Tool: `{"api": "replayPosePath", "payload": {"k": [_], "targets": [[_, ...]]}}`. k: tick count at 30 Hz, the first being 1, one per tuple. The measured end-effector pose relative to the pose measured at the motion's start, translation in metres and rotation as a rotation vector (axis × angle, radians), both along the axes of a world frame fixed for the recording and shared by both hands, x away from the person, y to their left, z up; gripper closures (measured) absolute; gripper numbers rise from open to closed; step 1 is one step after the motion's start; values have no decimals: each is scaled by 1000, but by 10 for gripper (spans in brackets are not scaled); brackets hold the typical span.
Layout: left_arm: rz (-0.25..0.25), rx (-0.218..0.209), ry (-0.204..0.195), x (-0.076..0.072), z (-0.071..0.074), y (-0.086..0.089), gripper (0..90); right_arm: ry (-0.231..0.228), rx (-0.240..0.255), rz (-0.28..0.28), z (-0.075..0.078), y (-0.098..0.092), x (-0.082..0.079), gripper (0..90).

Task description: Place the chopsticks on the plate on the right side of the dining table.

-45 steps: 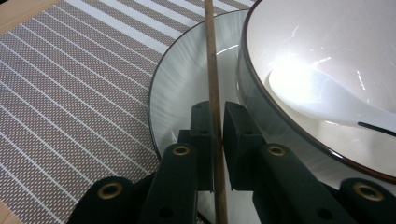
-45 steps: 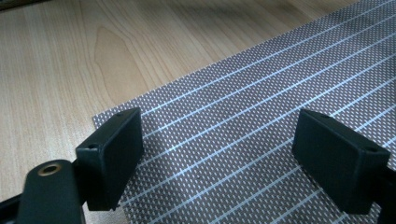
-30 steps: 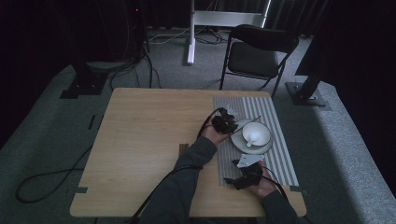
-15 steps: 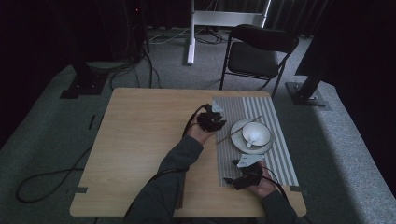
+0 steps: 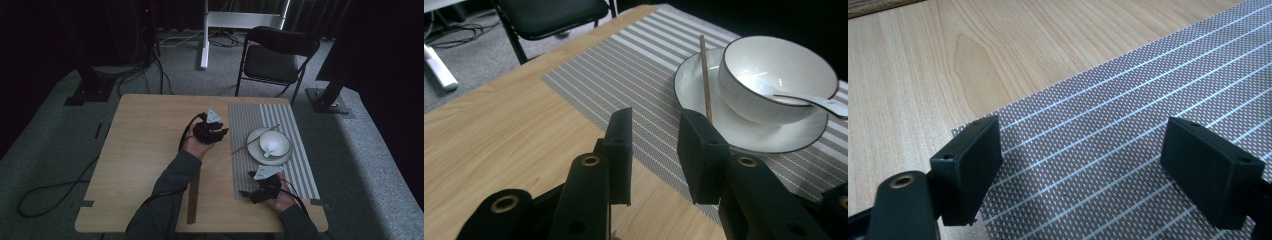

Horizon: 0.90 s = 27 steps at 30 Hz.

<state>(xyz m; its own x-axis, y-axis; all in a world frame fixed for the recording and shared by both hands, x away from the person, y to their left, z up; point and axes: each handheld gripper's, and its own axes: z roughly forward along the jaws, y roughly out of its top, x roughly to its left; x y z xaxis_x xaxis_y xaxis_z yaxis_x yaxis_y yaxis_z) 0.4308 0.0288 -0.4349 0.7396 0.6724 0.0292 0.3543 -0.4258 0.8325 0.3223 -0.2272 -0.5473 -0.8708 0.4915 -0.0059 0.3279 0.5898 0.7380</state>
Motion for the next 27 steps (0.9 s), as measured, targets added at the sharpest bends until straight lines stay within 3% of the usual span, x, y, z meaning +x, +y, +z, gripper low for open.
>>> {"api": "replayPosePath", "payload": {"k": [5, 10, 14, 27], "targets": [[22, -19, -7, -12, 0, 17, 677, -7, -2, 0, 0, 0, 0, 159], [45, 5, -12, -21, -5, 34, 669, -9, -7, -6, 0, 0, 0, 160], [65, 21, -3, -28, -13, 49, 668, -10, -8, -7, -1, 0, 0, 159], [97, -2, 43, -51, -35, 84, 656, -9, -15, -6, -1, 1, 1, 159]]}}
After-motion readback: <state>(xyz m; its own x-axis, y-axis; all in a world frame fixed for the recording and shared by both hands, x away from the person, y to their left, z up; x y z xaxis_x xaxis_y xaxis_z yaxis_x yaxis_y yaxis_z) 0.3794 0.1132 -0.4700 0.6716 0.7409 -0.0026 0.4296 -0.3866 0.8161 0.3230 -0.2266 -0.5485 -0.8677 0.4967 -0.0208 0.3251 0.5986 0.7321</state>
